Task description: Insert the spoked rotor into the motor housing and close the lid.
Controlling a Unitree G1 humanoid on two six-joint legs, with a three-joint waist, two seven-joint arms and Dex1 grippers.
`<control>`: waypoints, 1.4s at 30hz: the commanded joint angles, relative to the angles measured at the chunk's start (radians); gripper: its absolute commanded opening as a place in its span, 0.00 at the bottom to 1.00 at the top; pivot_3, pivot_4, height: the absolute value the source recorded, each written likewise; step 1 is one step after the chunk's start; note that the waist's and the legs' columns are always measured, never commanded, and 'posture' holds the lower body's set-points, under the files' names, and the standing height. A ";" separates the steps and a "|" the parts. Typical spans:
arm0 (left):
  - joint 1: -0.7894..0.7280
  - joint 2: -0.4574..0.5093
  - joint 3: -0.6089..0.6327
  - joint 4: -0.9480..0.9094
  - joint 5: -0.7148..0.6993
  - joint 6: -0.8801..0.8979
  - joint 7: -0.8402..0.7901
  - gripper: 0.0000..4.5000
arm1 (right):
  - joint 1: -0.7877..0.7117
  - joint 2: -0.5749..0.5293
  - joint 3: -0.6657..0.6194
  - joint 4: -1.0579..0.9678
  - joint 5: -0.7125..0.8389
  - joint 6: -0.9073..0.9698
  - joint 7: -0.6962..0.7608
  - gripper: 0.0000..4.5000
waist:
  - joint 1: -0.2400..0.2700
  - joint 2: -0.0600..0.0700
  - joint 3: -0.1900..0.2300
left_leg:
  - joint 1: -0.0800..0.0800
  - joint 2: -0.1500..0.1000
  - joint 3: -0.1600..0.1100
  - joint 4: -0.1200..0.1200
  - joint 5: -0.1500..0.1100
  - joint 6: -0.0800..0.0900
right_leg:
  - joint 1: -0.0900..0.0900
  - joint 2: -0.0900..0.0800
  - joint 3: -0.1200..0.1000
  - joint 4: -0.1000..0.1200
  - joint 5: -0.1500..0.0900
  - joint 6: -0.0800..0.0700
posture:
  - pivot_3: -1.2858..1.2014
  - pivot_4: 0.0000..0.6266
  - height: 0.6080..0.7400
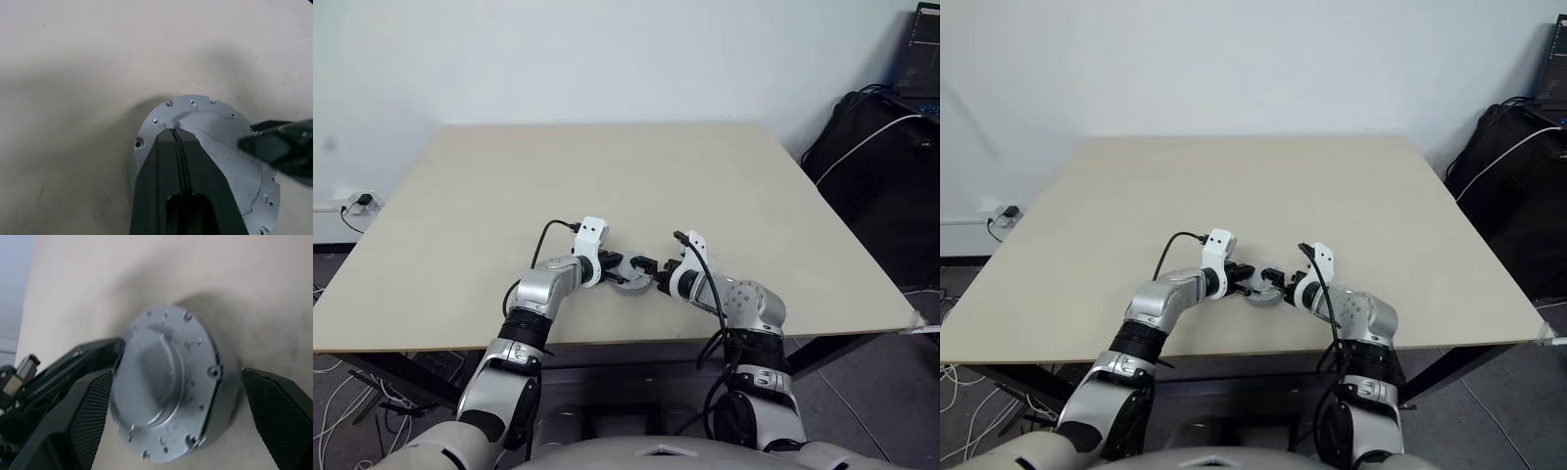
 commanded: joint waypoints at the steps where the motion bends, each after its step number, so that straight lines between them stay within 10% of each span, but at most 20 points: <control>1: 0.017 -0.014 -0.038 0.008 0.005 0.029 -0.016 0.00 | -0.030 0.007 -0.015 0.006 0.058 0.050 0.006 0.99 | -0.001 0.000 0.000 | 0.000 0.000 0.000 0.000 0.000 0.000 | 0.000 0.000 0.000 -0.001 0.000 0.000 | 0.52 0.00 1.00; 17: 0.019 -0.018 -0.036 0.012 0.007 0.024 -0.021 0.00 | -0.061 0.065 -0.246 0.101 0.281 0.100 0.043 0.99 | -0.006 0.001 0.000 | -0.005 0.000 0.000 0.000 0.000 0.001 | 0.000 0.001 0.000 -0.004 0.002 0.003 | 0.52 0.00 1.00; 42: 0.022 -0.025 -0.038 0.025 0.021 0.019 -0.026 0.00 | 0.020 0.086 -0.196 0.008 0.461 0.041 -0.013 0.99 | -0.008 0.002 0.000 | -0.010 -0.003 -0.001 0.000 -0.002 0.004 | -0.001 0.002 0.001 -0.006 0.004 0.005 | 0.52 0.00 1.00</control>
